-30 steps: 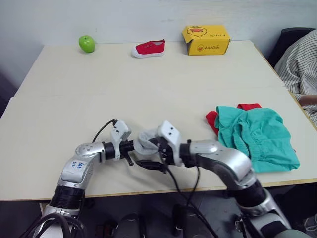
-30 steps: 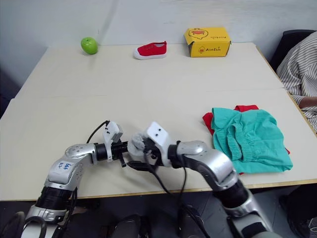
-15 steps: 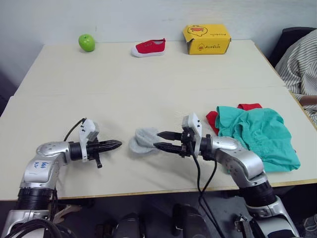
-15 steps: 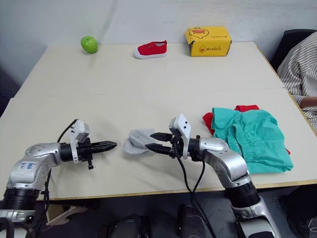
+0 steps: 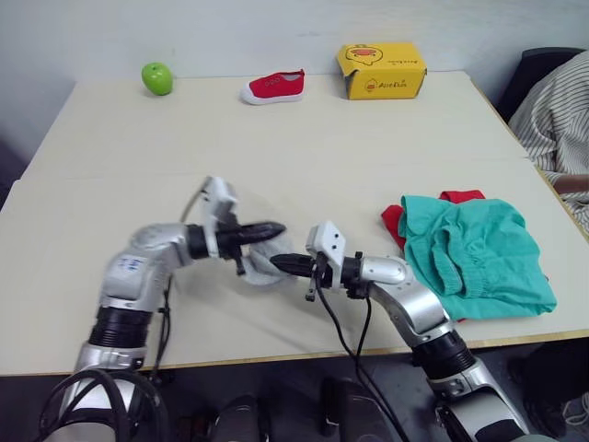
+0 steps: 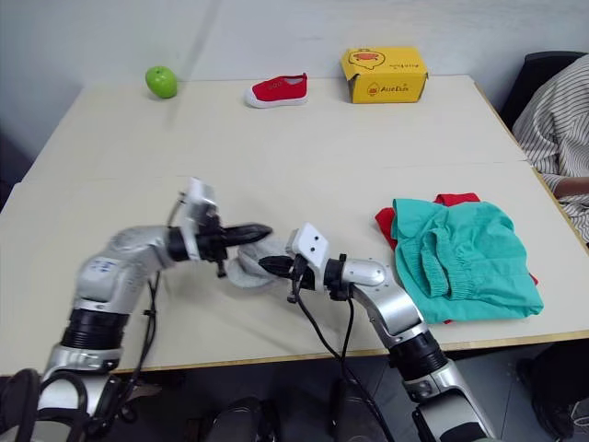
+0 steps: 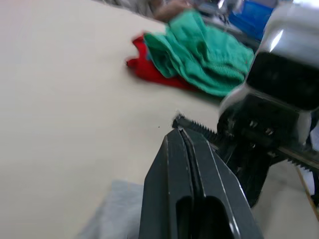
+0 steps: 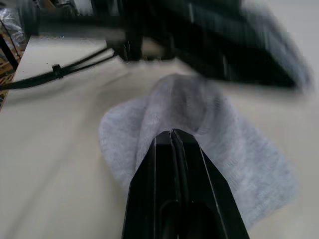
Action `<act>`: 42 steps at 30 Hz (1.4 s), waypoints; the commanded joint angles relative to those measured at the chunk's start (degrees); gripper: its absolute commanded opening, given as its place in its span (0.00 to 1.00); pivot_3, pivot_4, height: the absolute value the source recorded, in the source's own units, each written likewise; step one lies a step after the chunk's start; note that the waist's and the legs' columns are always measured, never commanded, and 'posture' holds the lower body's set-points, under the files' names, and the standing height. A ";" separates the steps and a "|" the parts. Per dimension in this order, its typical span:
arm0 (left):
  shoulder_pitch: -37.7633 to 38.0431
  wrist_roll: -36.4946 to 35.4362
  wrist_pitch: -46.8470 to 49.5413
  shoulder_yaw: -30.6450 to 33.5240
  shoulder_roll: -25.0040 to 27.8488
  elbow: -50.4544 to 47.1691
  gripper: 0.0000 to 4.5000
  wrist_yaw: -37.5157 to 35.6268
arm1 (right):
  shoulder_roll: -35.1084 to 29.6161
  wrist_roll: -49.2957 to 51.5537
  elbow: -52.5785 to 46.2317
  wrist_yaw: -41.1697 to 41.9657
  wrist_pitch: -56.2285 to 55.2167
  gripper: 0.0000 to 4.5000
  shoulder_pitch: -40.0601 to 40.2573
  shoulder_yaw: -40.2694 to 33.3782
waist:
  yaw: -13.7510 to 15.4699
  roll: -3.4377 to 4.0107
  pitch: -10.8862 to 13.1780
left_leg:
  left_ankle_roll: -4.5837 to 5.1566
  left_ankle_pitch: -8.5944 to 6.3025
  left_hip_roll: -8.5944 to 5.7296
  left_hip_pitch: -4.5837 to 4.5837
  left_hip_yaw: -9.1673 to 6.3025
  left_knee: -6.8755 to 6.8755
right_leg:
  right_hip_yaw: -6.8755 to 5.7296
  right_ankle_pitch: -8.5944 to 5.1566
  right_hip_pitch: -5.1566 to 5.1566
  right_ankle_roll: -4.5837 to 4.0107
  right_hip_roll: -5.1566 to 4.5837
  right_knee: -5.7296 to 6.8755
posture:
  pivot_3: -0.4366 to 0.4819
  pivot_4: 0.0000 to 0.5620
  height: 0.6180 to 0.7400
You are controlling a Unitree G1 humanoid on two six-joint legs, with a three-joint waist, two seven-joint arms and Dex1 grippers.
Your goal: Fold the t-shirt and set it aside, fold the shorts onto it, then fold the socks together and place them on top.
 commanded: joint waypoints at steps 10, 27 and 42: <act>4.26 6.86 -6.34 0.47 -3.72 2.30 0.00 8.45 | -2.42 -3.62 -0.33 2.38 -2.69 0.01 3.76 0.76 | 0.69 0.01 0.04 | -0.06 0.03 0.41 0.04 -0.02 0.07 | 0.06 -0.01 0.01 -0.03 0.09 0.04 | 0.48 0.27 1.00; 10.72 4.09 -9.66 6.21 3.32 -3.29 0.00 3.09 | -0.50 1.69 6.26 3.66 -1.54 0.01 -3.75 -6.84 | 0.61 0.04 0.06 | -0.09 0.03 0.48 0.10 -0.01 0.09 | 0.07 -0.03 0.02 -0.10 0.14 0.11 | 0.48 0.27 1.00; 15.42 7.94 -13.24 3.70 3.37 0.45 0.00 4.02 | 4.46 -5.67 34.91 -4.02 -15.15 0.01 -15.16 -9.92 | 0.51 0.06 0.05 | -0.12 0.04 0.49 0.23 0.10 0.08 | 0.17 -0.03 0.07 -0.10 0.13 0.19 | 0.48 0.27 1.00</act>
